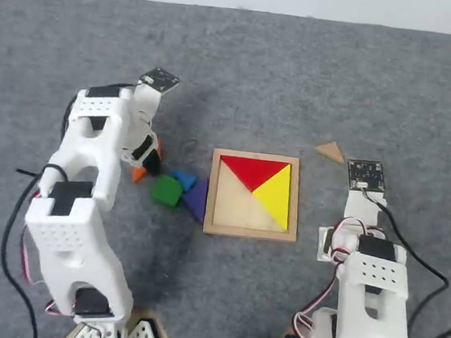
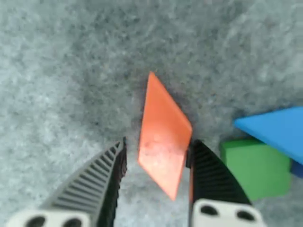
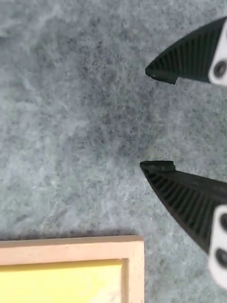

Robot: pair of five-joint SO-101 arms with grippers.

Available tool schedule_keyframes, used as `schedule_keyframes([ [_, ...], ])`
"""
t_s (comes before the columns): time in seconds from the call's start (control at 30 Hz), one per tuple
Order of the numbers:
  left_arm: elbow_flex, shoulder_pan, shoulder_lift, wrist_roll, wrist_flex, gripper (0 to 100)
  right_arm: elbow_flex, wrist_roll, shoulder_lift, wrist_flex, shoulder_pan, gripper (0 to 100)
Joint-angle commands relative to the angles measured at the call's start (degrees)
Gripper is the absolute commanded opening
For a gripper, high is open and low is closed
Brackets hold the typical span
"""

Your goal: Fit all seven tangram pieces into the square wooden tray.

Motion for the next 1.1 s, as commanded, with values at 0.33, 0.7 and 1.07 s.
schedule_keyframes([
  [0.33, -3.12, -1.85, -9.93, -0.44, 2.29, 19, -0.44, 0.00, -1.89, -0.92, 0.75, 27.0],
  [0.7, 13.41, 3.16, -15.03, -0.44, -6.59, 19, -0.44, 0.00, -1.89, -1.01, 0.75, 27.0],
  [1.07, 12.44, -0.26, -14.95, -0.79, -8.26, 19, -0.44, 0.00, -1.89, -0.84, 0.75, 27.0],
])
